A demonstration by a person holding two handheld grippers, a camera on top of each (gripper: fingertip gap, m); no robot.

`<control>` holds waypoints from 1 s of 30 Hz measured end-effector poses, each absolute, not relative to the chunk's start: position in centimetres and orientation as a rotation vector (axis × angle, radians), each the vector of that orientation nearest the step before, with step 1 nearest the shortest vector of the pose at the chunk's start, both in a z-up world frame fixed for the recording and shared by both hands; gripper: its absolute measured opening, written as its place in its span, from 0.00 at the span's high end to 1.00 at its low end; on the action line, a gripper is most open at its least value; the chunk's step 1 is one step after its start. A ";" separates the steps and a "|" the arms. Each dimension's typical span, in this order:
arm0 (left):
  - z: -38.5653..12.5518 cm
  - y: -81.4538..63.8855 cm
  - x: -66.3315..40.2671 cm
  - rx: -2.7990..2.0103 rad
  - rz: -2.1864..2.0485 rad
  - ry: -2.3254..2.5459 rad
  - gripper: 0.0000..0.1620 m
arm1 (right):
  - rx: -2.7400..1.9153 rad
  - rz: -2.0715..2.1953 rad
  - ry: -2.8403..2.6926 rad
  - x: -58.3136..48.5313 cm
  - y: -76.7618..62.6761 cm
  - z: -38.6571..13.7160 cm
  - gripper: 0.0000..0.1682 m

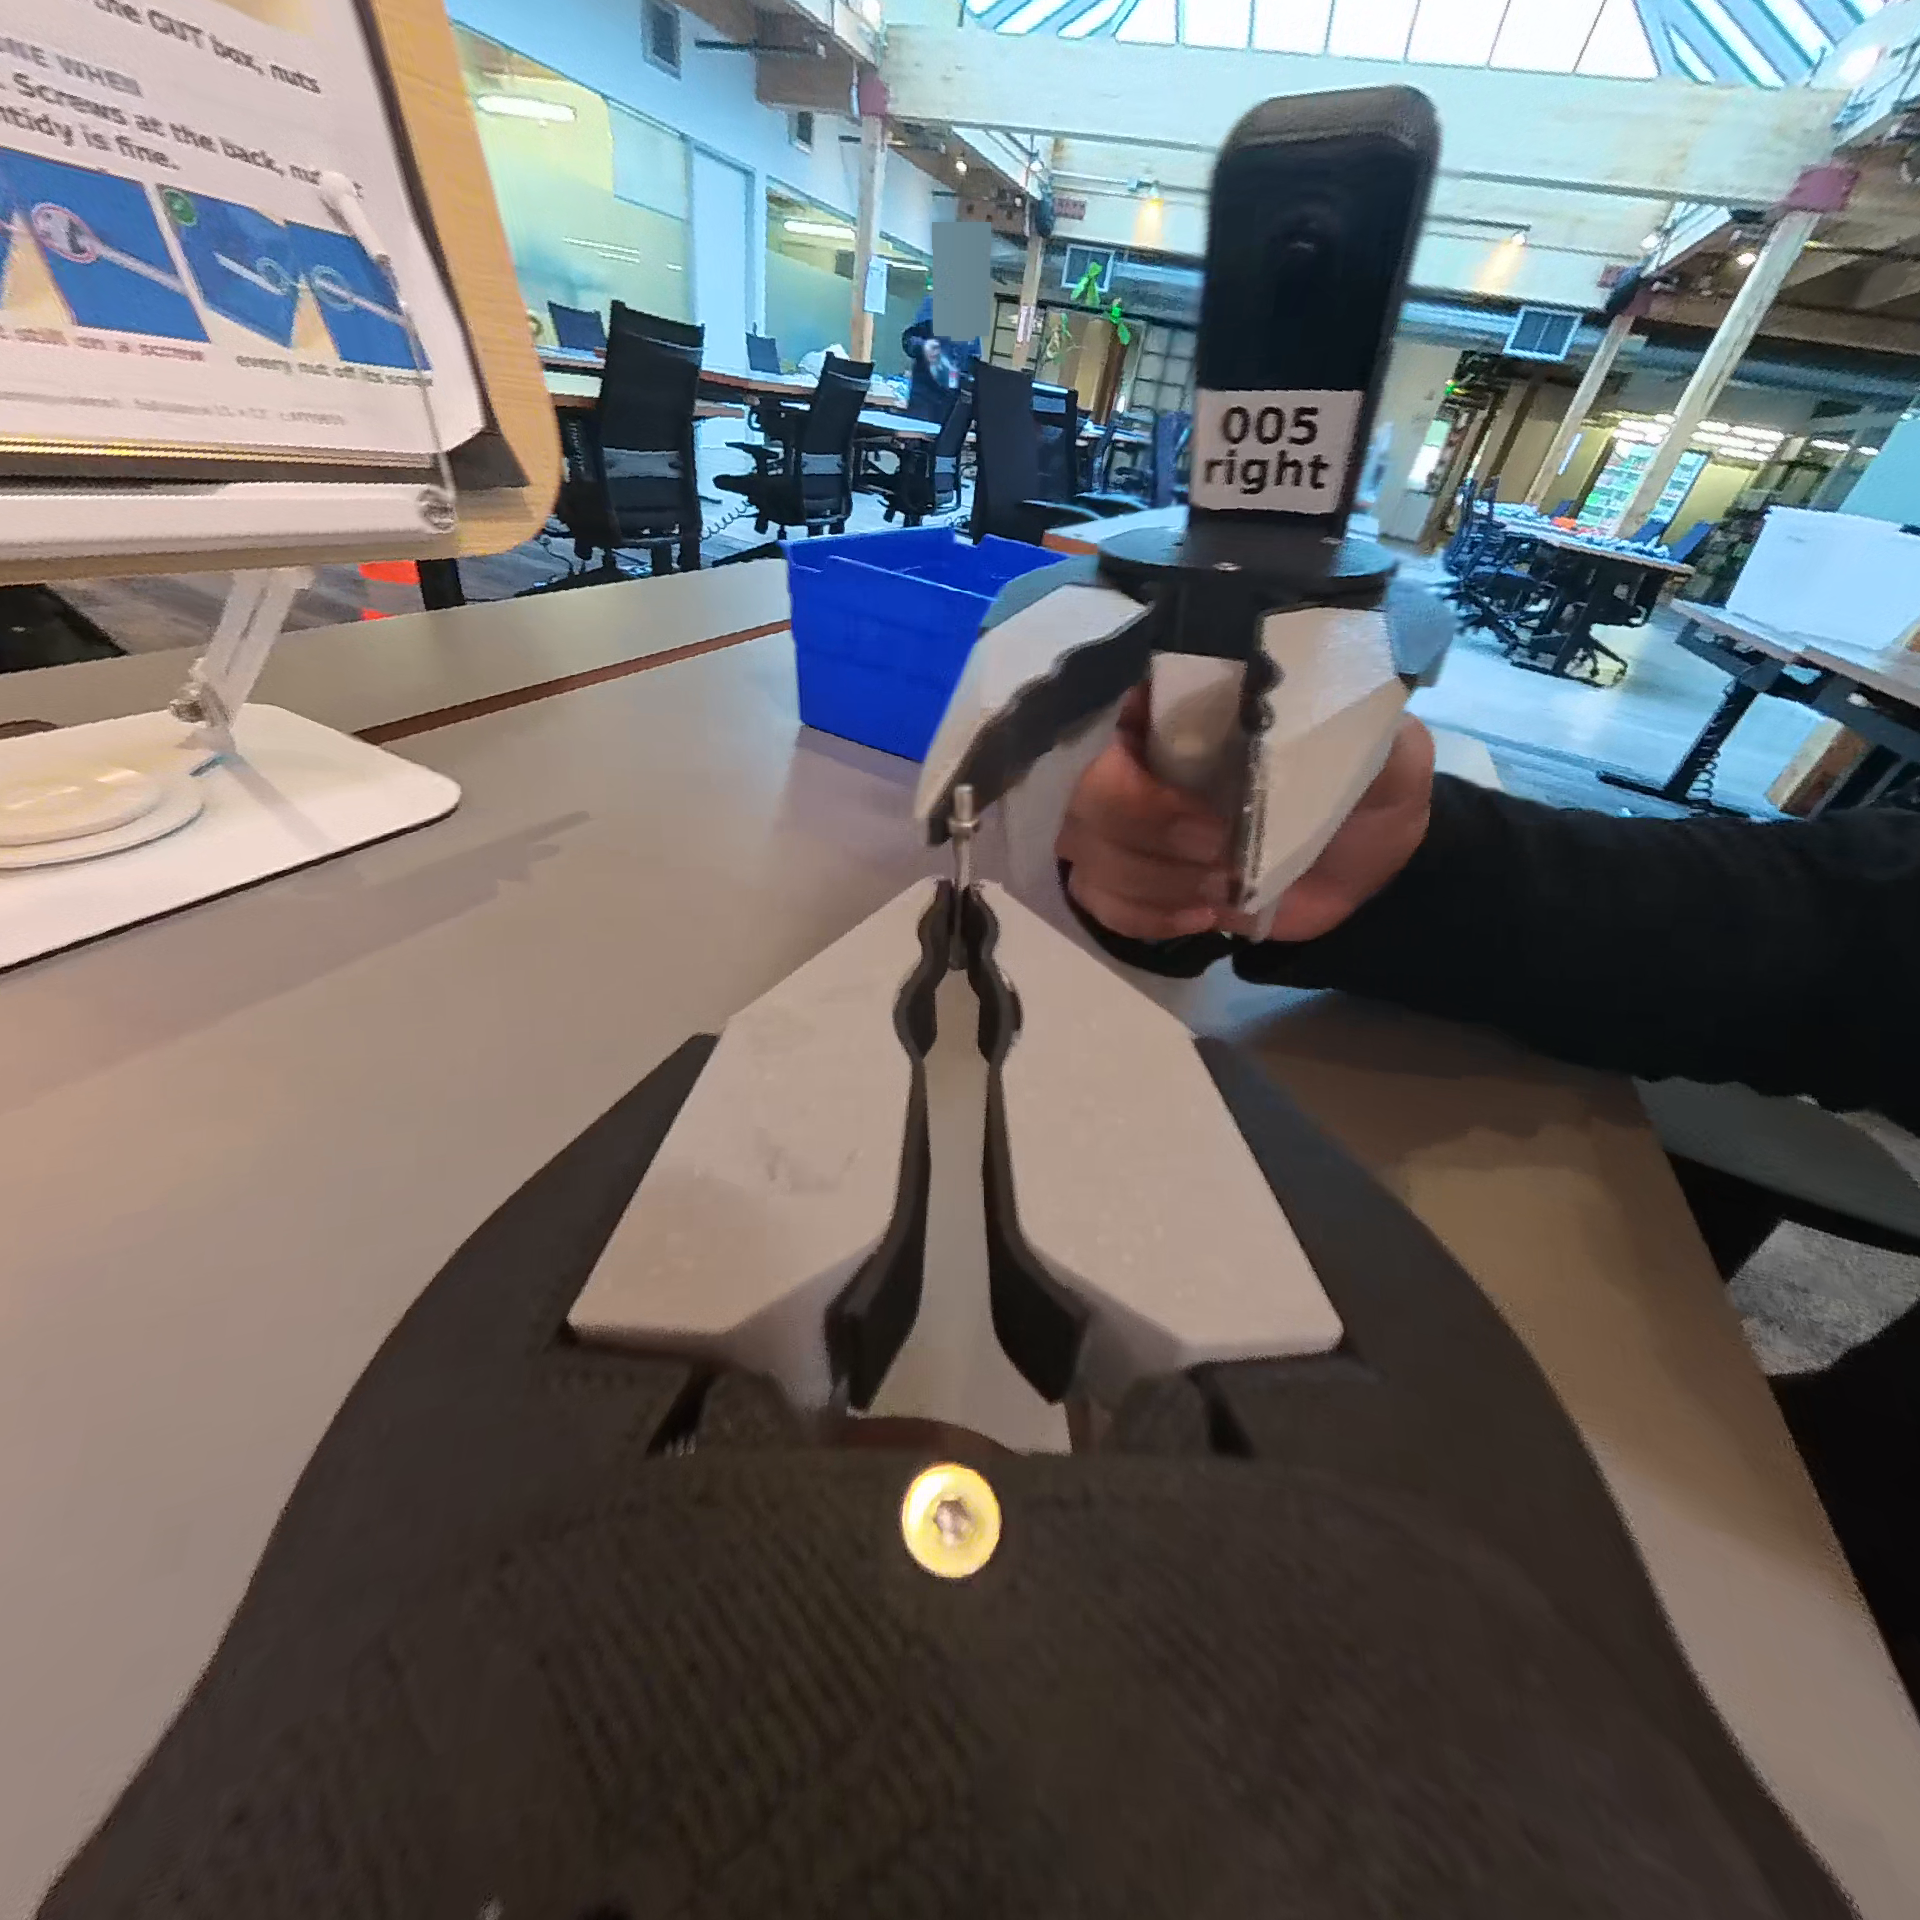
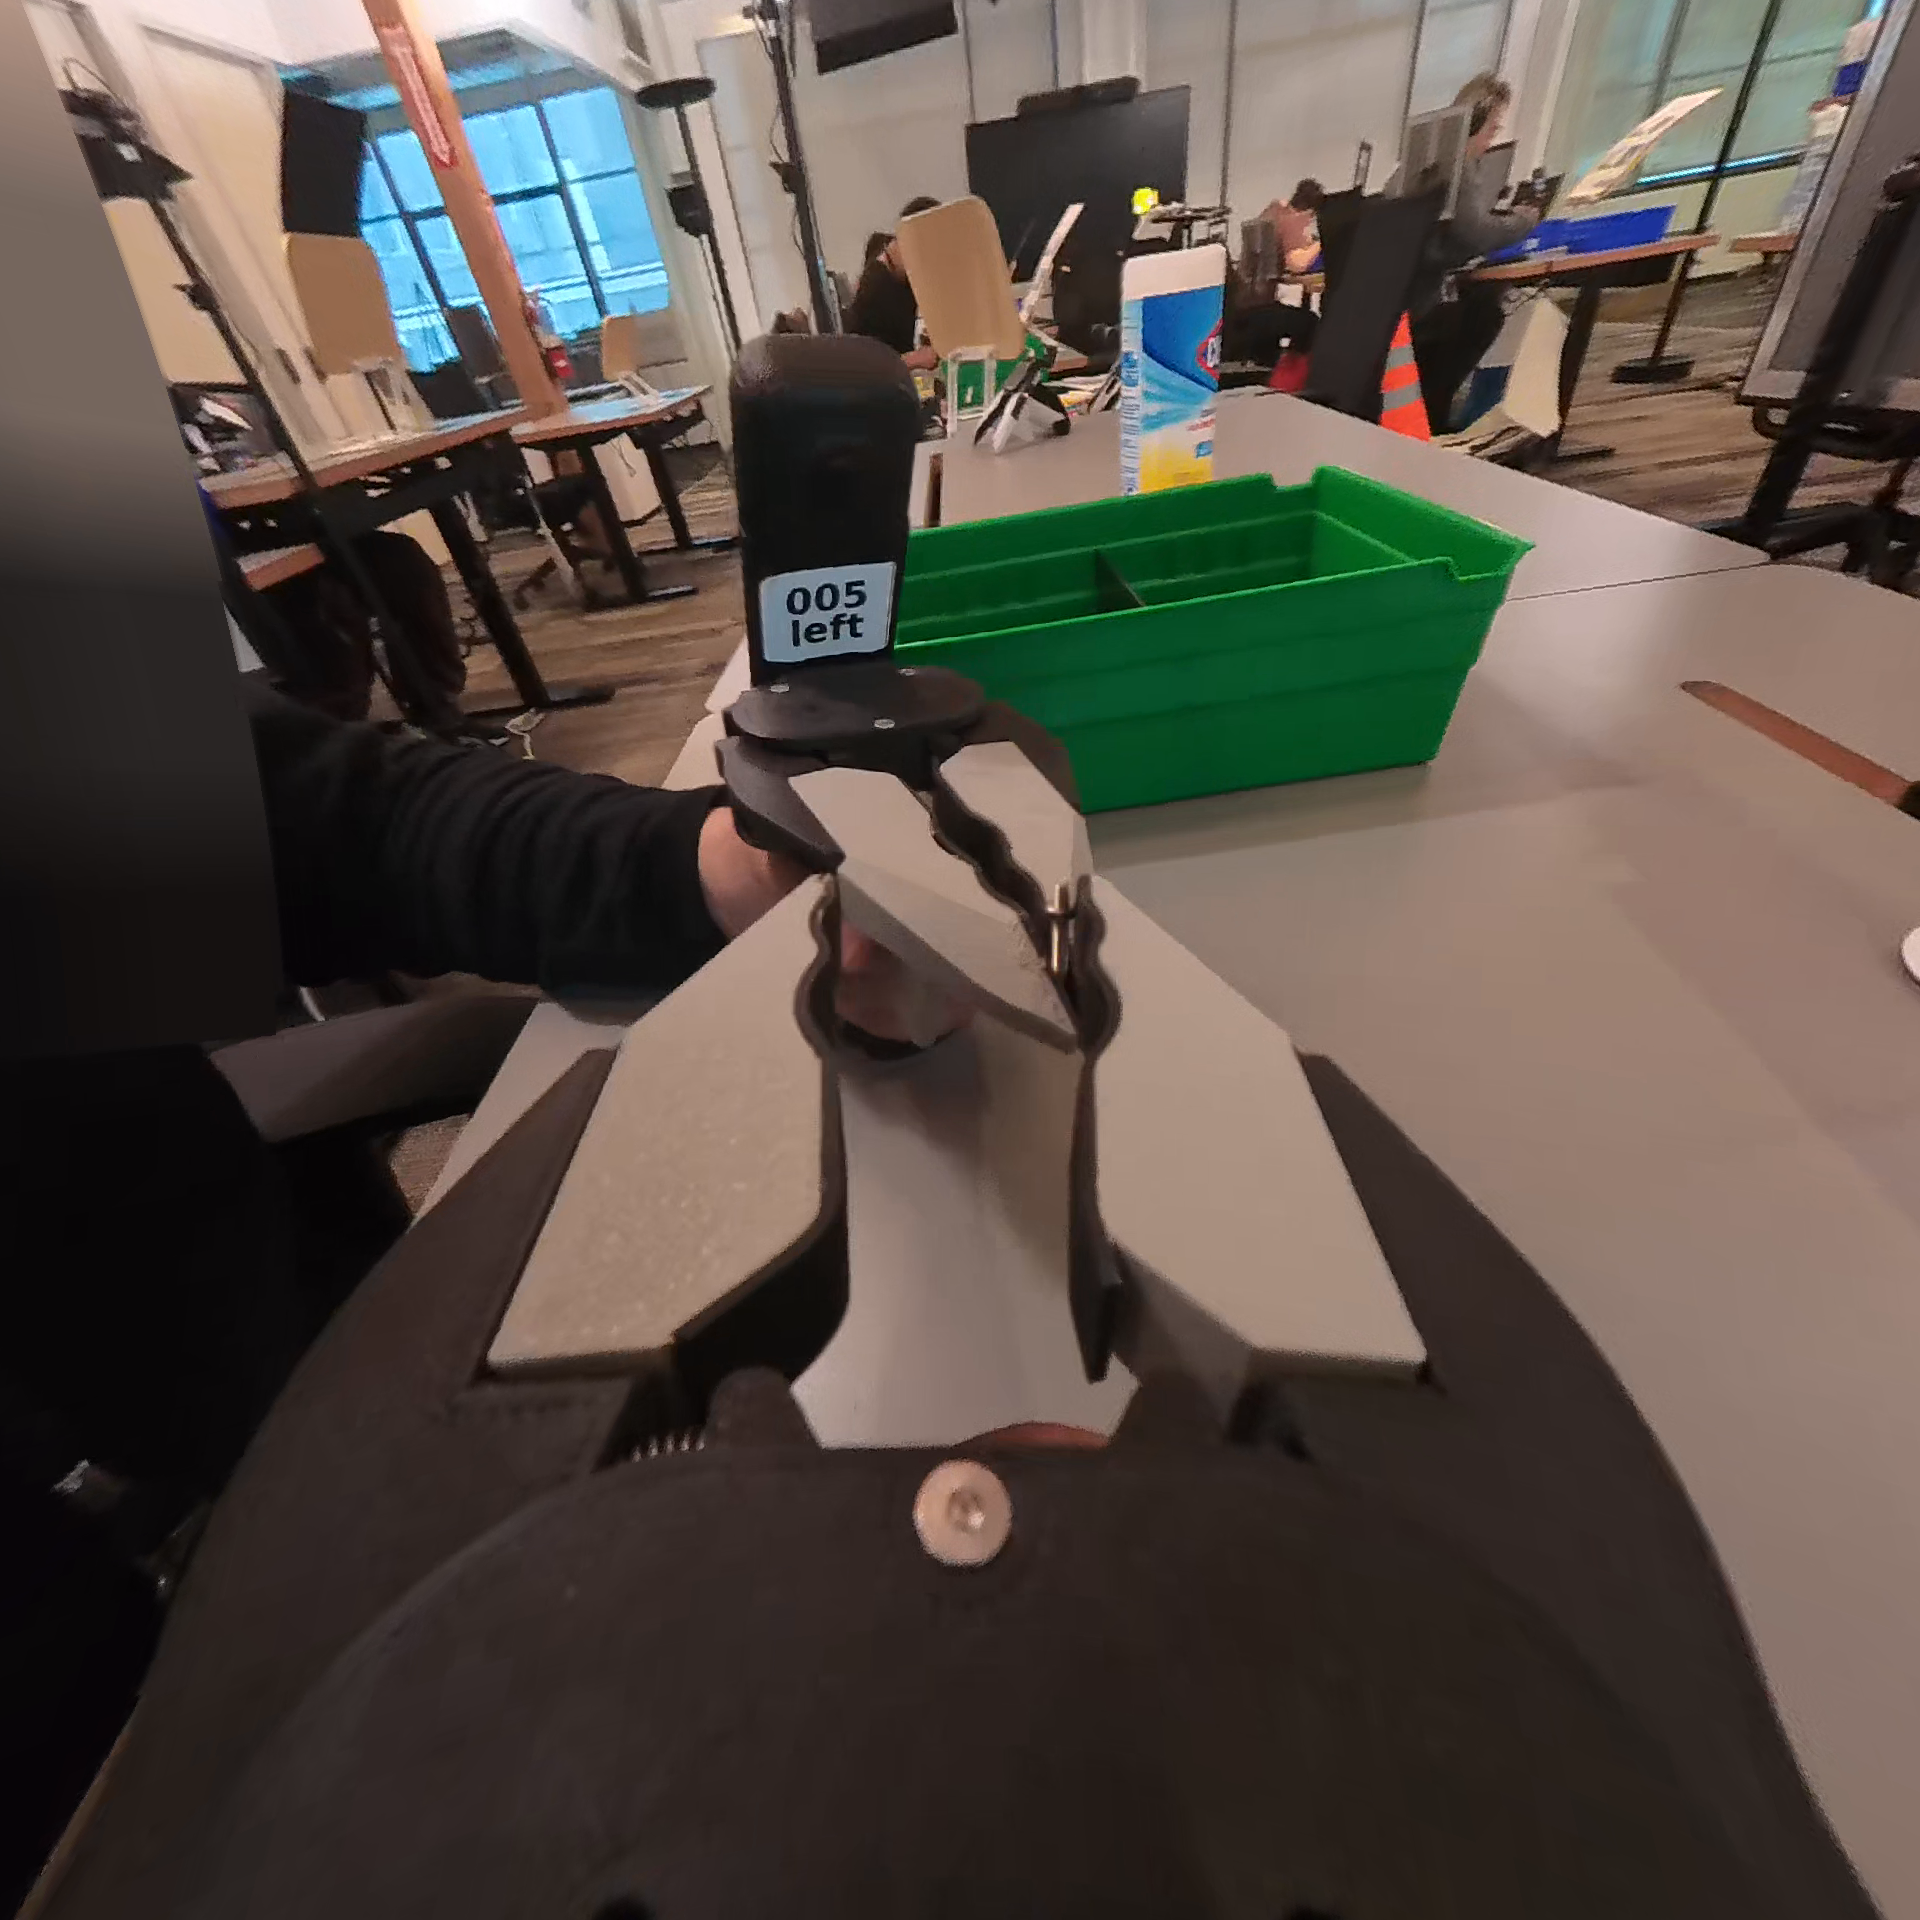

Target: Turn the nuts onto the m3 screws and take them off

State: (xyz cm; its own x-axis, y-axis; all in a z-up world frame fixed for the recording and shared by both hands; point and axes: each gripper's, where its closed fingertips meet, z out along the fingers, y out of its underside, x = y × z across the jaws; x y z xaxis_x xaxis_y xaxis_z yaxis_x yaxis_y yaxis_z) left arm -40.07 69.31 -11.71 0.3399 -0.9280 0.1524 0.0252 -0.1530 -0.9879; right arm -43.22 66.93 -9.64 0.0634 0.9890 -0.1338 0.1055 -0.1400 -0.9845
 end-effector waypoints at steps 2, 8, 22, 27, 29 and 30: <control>-11.8 70.1 -40.7 -1.491 -1.046 0.826 1.00 | -1.408 1.186 -1.191 -42.5 66.8 -9.5 0.81; -11.8 69.5 -40.2 -1.480 -1.085 0.858 1.00 | -1.435 1.210 -1.088 -42.1 68.4 -8.9 0.69; -12.2 69.1 -39.7 -1.499 -1.060 0.885 1.00 | -1.478 1.157 -1.103 -42.4 69.1 -9.9 0.87; -12.3 69.1 -39.6 -1.523 -1.094 0.861 1.00 | -1.520 1.154 -1.114 -42.7 69.3 -10.8 0.99; -12.3 69.4 -39.7 -1.530 -1.087 0.842 0.98 | -1.535 1.168 -1.072 -42.4 69.6 -10.7 0.99; -12.4 69.5 -39.7 -1.536 -1.080 0.838 0.93 | -1.541 1.176 -1.037 -42.1 70.0 -10.6 0.99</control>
